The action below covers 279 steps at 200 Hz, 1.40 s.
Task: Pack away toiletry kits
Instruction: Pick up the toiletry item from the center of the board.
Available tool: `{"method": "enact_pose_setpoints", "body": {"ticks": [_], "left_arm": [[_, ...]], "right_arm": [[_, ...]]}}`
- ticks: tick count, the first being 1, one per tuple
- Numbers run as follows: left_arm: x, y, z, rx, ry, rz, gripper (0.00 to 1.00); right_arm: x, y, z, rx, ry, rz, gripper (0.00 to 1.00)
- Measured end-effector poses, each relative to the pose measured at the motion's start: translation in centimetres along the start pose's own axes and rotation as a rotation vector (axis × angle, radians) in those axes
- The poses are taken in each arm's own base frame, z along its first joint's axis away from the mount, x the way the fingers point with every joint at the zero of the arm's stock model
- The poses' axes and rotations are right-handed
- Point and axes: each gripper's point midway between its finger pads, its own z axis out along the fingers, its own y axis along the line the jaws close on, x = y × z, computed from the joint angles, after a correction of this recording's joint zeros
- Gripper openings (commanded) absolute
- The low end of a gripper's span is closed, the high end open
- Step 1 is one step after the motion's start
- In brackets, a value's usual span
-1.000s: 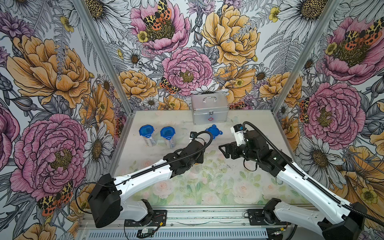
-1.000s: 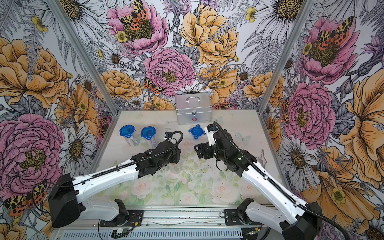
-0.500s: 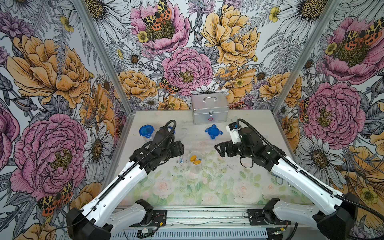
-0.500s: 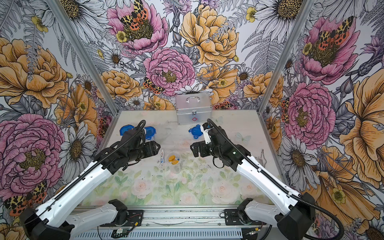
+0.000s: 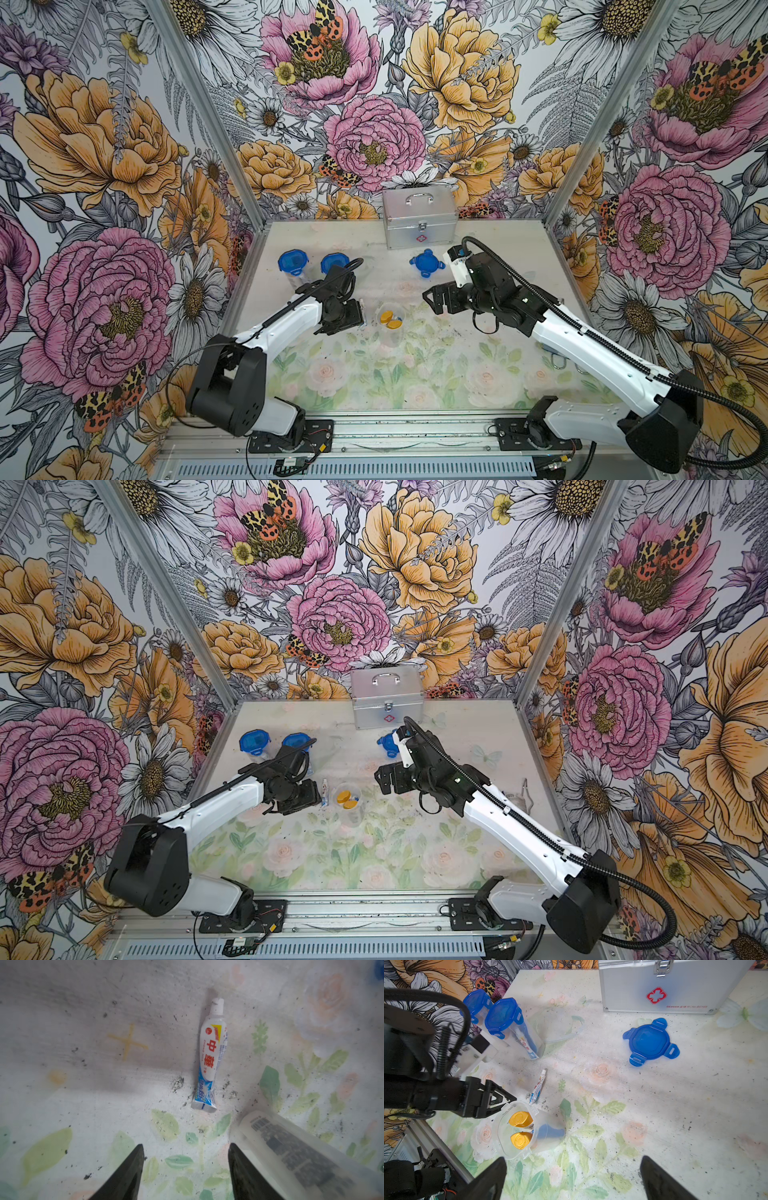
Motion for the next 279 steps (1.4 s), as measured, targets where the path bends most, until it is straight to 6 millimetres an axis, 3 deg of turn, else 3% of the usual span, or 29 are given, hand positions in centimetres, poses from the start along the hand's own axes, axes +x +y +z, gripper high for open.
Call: {"method": "enact_pose_setpoints", "body": {"ticks": [41, 71, 103, 123, 148, 197, 215, 230, 279], "left_arm": [[-1.1, -1.4, 3.1, -0.015, 0.022, 0.043, 0.53], [-0.9, -1.9, 4.6, -0.030, 0.028, 0.073, 0.48], [-1.6, -2.4, 4.9, -0.039, 0.002, 0.094, 0.42], [-1.8, -2.8, 5.1, -0.043, -0.012, 0.107, 0.25], [-1.6, -3.0, 5.3, -0.046, -0.015, 0.111, 0.15], [-0.7, -2.3, 4.7, -0.048, -0.023, 0.103, 0.03], [0.1, -1.7, 3.4, -0.055, -0.028, 0.108, 0.01], [0.2, -2.1, 1.1, -0.030, -0.068, 0.123, 0.00], [0.4, -3.2, -9.5, 0.139, -0.305, 0.171, 0.00]], "right_arm": [[-0.1, -0.2, 0.0, 0.013, -0.005, 0.008, 1.00], [-0.2, -0.3, -0.3, 0.020, -0.016, 0.014, 1.00], [-0.2, -0.7, -1.0, 0.029, -0.036, 0.028, 1.00], [-0.1, -1.0, -1.1, 0.036, -0.040, 0.035, 1.00], [0.2, -1.4, -1.1, 0.048, -0.038, 0.048, 1.00], [0.4, -2.3, -1.4, 0.062, -0.044, 0.099, 0.99], [0.4, -2.2, -1.4, 0.052, -0.044, 0.116, 1.00], [0.5, -1.9, -1.4, 0.033, -0.037, 0.132, 1.00], [-1.7, 1.7, -1.5, -0.124, -0.015, 0.156, 0.99]]}}
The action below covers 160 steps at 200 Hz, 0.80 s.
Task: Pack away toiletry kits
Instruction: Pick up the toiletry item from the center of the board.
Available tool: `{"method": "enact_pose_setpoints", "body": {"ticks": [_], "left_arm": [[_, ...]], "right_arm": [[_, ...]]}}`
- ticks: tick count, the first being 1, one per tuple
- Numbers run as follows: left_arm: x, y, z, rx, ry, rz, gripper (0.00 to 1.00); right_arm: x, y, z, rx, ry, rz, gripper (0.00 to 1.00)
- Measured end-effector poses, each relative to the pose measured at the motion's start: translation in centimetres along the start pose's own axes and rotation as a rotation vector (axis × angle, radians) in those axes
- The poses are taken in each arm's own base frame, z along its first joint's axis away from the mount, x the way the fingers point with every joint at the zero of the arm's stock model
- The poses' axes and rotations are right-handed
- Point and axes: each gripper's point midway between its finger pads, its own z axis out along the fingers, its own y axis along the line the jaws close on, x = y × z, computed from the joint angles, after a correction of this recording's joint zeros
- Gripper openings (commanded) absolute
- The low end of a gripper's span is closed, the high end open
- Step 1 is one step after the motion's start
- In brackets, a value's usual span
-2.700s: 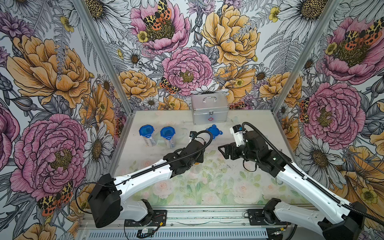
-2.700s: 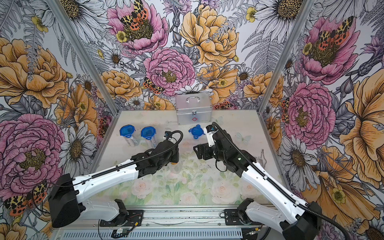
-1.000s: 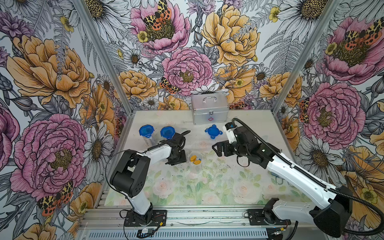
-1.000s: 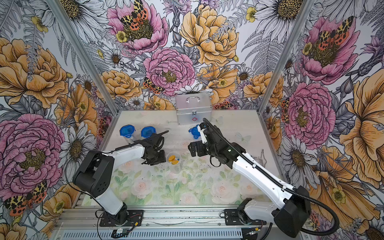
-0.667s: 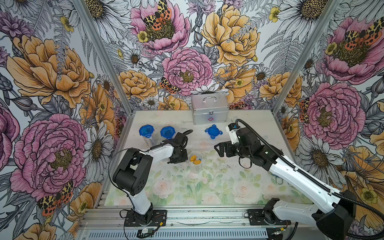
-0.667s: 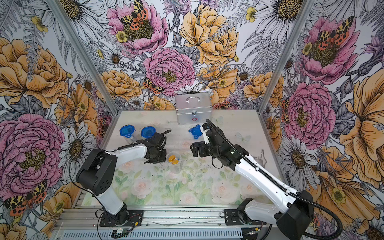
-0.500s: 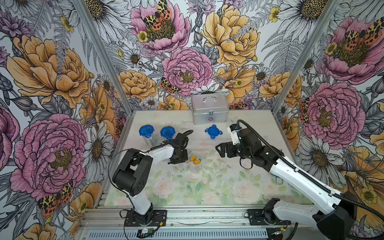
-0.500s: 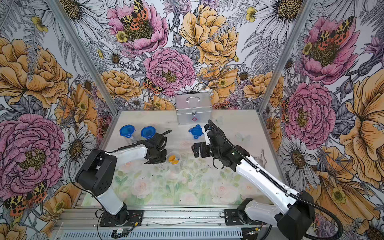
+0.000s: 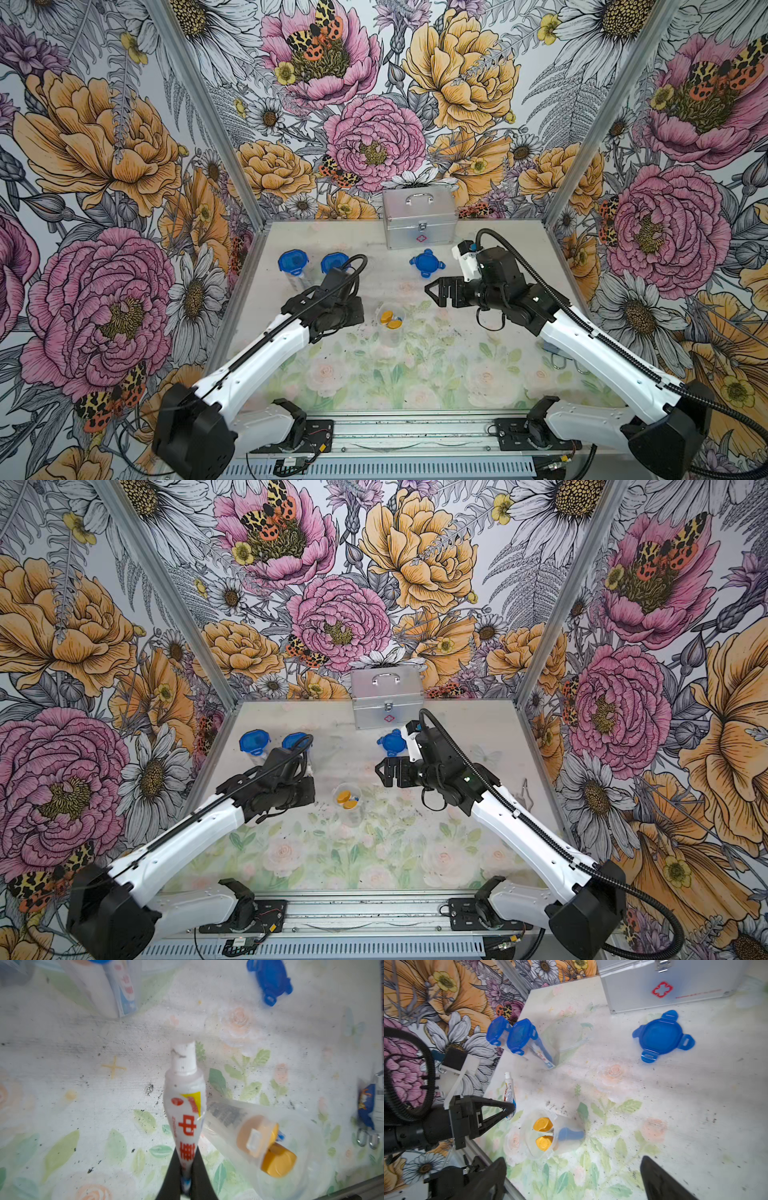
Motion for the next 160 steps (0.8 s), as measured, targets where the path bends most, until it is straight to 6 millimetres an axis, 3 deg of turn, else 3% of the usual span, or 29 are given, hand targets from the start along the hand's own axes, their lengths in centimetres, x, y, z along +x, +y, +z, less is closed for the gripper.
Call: {"method": "enact_pose_setpoints", "body": {"ticks": [20, 40, 69, 90, 124, 160], "left_arm": [[-0.4, -0.6, -3.4, 0.066, -0.086, 0.038, 0.00], [0.0, -1.5, -5.5, 0.124, -0.128, 0.098, 0.00], [1.1, -2.8, -6.5, 0.182, -0.121, 0.180, 0.00], [2.0, -3.7, -6.7, 0.212, -0.099, 0.221, 0.00], [3.0, -5.0, -7.0, 0.257, -0.076, 0.266, 0.00], [3.0, -6.0, -7.6, 0.286, -0.080, 0.286, 0.00]], "right_arm": [[-0.6, 2.7, 1.1, -0.084, 0.042, -0.013, 0.99], [-0.6, 5.8, 2.9, -0.172, 0.099, -0.038, 0.98], [0.4, 9.7, 5.6, -0.285, 0.186, -0.063, 0.95], [1.6, 11.2, 7.1, -0.341, 0.238, -0.056, 0.91], [2.7, 13.0, 8.0, -0.410, 0.280, -0.035, 0.76], [3.8, 14.7, 8.5, -0.465, 0.312, -0.037, 0.51]]}}
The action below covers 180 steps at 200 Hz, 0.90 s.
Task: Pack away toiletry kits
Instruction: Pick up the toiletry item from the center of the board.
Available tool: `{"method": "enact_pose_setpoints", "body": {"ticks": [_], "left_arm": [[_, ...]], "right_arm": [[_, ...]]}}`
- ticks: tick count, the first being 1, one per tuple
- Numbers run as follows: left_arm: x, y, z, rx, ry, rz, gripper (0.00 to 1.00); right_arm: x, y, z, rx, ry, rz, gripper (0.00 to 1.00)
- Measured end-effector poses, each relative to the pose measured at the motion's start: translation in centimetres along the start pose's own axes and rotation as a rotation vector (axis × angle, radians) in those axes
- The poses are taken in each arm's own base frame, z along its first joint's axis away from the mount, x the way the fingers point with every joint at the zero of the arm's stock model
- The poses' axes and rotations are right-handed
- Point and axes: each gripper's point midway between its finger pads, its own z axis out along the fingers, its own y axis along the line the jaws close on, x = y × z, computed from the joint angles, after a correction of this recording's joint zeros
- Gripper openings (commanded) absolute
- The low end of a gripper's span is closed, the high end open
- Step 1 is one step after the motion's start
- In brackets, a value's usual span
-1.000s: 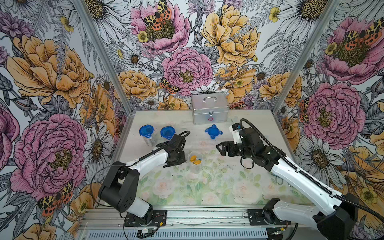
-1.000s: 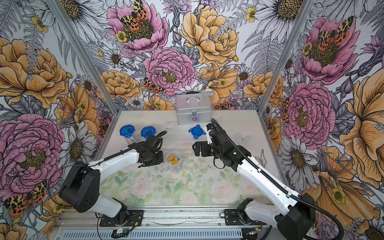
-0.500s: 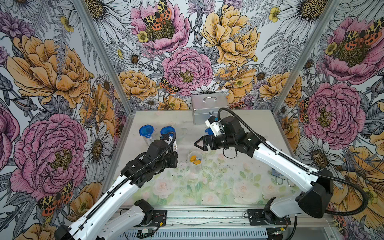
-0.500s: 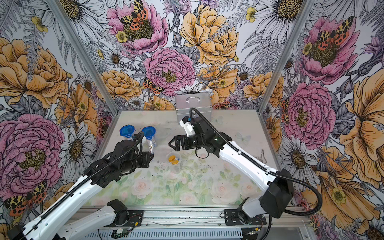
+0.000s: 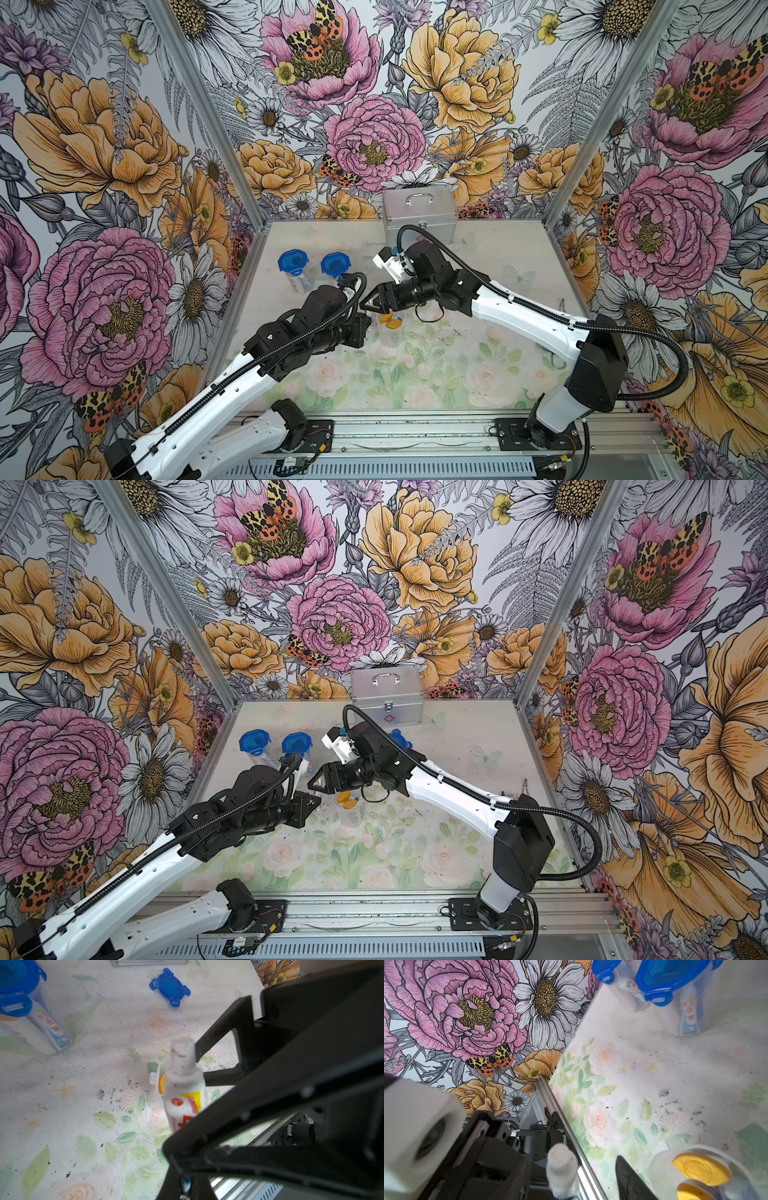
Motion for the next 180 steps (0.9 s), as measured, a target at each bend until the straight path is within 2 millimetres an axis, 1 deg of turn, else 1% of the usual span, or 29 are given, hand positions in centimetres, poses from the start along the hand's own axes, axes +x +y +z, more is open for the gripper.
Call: {"method": "enact_pose_setpoints", "body": {"ticks": [29, 37, 55, 57, 60, 65, 73, 90, 112, 129, 153, 169, 180], "left_arm": [[0.1, -0.1, 0.1, 0.002, 0.004, 0.003, 0.00], [0.1, -0.2, 0.1, 0.003, 0.004, 0.005, 0.00], [0.0, -0.3, 0.2, 0.006, 0.001, 0.006, 0.00], [-0.1, -0.3, 0.2, 0.006, 0.001, 0.006, 0.00], [0.0, -0.3, 0.2, 0.006, 0.001, 0.006, 0.04], [0.0, -0.3, 0.2, 0.005, 0.001, 0.005, 0.12], [0.0, -0.3, 0.2, 0.004, 0.001, 0.003, 0.22], [0.0, -0.2, 0.2, 0.001, 0.000, -0.011, 0.39], [0.3, 0.6, 0.2, -0.012, -0.009, -0.064, 0.51], [0.5, 2.2, 0.0, -0.041, -0.030, -0.131, 0.54], [0.8, 4.6, -0.2, -0.089, -0.056, -0.244, 0.54], [1.0, 5.9, -0.4, -0.116, -0.063, -0.307, 0.54], [1.1, 6.4, -0.5, -0.125, -0.064, -0.333, 0.54]], "right_arm": [[0.2, 0.6, 0.4, -0.021, 0.006, -0.006, 0.26], [0.2, 0.5, 0.4, -0.014, 0.002, -0.002, 0.20], [0.4, 0.4, 0.5, -0.019, 0.008, -0.001, 0.10], [0.4, 0.4, 0.5, -0.018, 0.007, 0.004, 0.10], [0.4, 0.4, 0.5, -0.019, 0.007, 0.003, 0.09], [0.4, 0.4, 0.5, -0.017, 0.007, 0.007, 0.08], [0.4, 0.3, 0.6, -0.018, 0.007, 0.004, 0.06], [0.4, -0.1, 0.5, 0.002, -0.010, 0.003, 0.04], [0.8, -1.8, -0.3, 0.080, -0.050, -0.003, 0.03], [0.8, -3.3, -1.3, 0.167, -0.096, -0.032, 0.02], [-0.5, -4.5, -2.7, 0.279, -0.177, -0.105, 0.01], [-1.1, -5.2, -3.1, 0.336, -0.208, -0.149, 0.00], [-1.4, -5.7, -3.2, 0.373, -0.219, -0.171, 0.00]]}}
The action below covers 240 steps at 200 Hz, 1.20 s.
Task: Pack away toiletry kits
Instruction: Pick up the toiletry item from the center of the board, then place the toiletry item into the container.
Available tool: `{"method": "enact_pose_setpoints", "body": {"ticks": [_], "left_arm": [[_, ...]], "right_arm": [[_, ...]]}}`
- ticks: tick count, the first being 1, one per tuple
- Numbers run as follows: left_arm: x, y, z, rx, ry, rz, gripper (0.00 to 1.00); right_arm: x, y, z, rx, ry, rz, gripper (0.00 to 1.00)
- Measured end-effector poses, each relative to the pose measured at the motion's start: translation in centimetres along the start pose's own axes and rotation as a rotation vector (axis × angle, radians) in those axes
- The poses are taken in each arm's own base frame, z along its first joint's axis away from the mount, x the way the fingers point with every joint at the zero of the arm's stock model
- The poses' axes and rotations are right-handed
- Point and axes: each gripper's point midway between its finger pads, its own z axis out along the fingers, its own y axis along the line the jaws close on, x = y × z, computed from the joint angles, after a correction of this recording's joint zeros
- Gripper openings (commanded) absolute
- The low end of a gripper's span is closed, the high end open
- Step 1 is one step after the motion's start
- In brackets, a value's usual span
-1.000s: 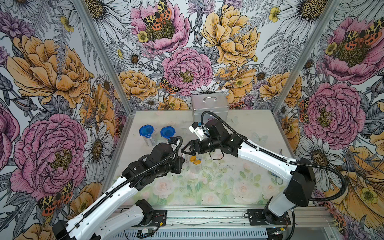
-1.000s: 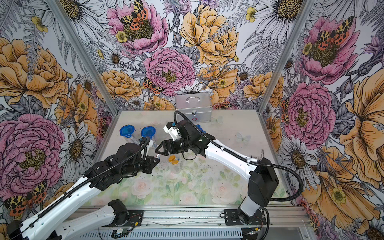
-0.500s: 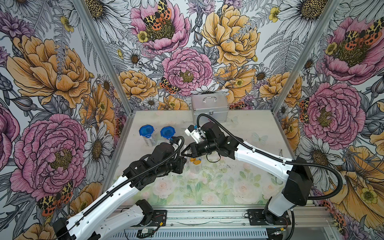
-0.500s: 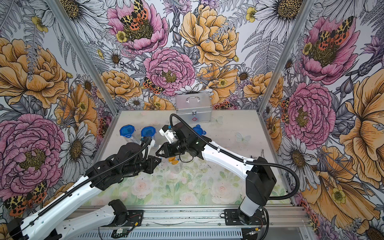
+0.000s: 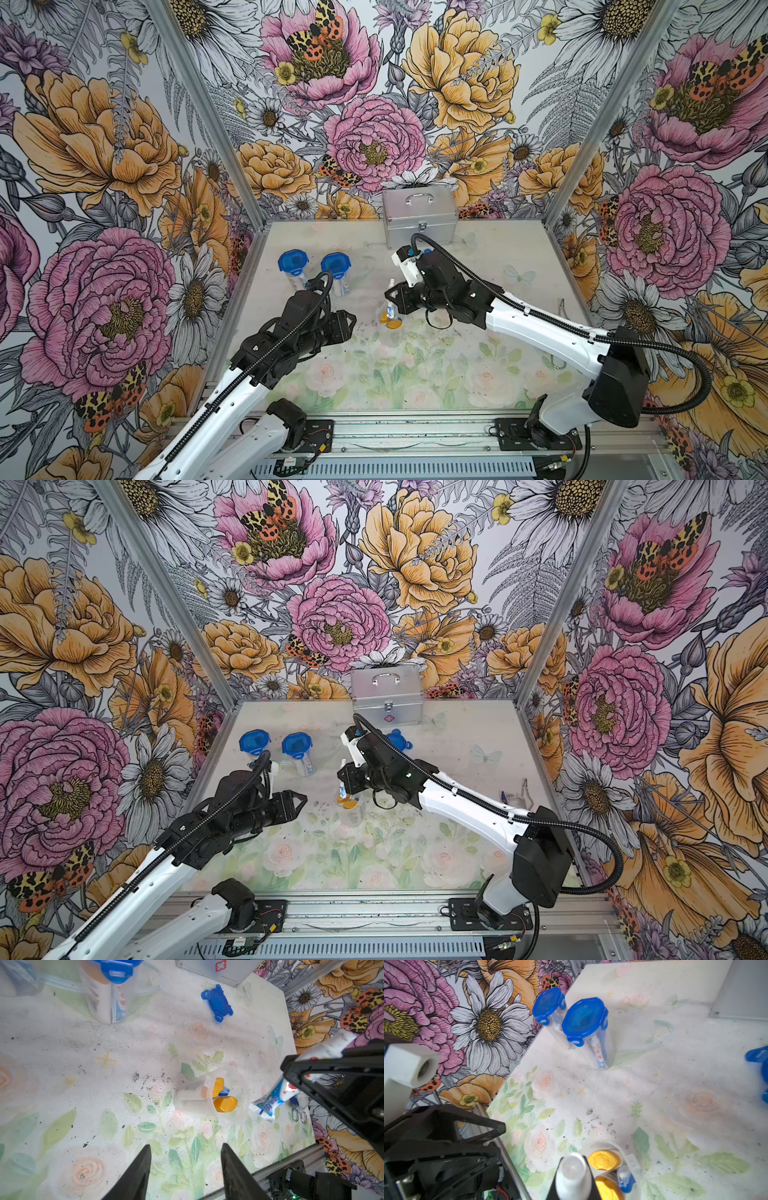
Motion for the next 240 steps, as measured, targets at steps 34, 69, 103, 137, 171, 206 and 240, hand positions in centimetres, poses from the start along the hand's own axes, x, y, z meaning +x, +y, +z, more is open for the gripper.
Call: {"method": "enact_pose_setpoints", "body": {"ticks": [34, 69, 103, 137, 171, 206, 240], "left_arm": [[-0.1, 0.0, -0.2, 0.009, -0.001, -0.030, 0.55], [0.0, 0.1, 0.1, 0.001, 0.010, -0.039, 0.55], [-0.1, 0.1, 0.8, -0.019, 0.033, -0.041, 0.55], [-1.0, -0.6, 0.7, -0.012, 0.027, -0.041, 0.55], [-1.5, -1.1, 1.0, -0.002, 0.026, -0.040, 0.55], [-1.5, -1.2, 1.5, -0.003, 0.041, -0.041, 0.56], [-1.8, -1.6, 1.7, 0.003, 0.042, -0.041, 0.56]], "right_arm": [[-0.2, -0.6, 0.2, 0.091, -0.035, -0.090, 0.00], [-0.2, -1.2, 0.8, 0.143, -0.048, -0.155, 0.00], [1.5, -2.7, 2.2, 0.184, -0.019, -0.181, 0.00], [2.4, -3.7, 3.2, 0.216, -0.002, -0.191, 0.00], [2.2, -3.9, 3.3, 0.224, -0.018, -0.197, 0.03], [2.9, -4.6, 3.6, 0.240, -0.016, -0.199, 0.11], [3.5, -5.0, 3.8, 0.247, -0.006, -0.200, 0.19]]}}
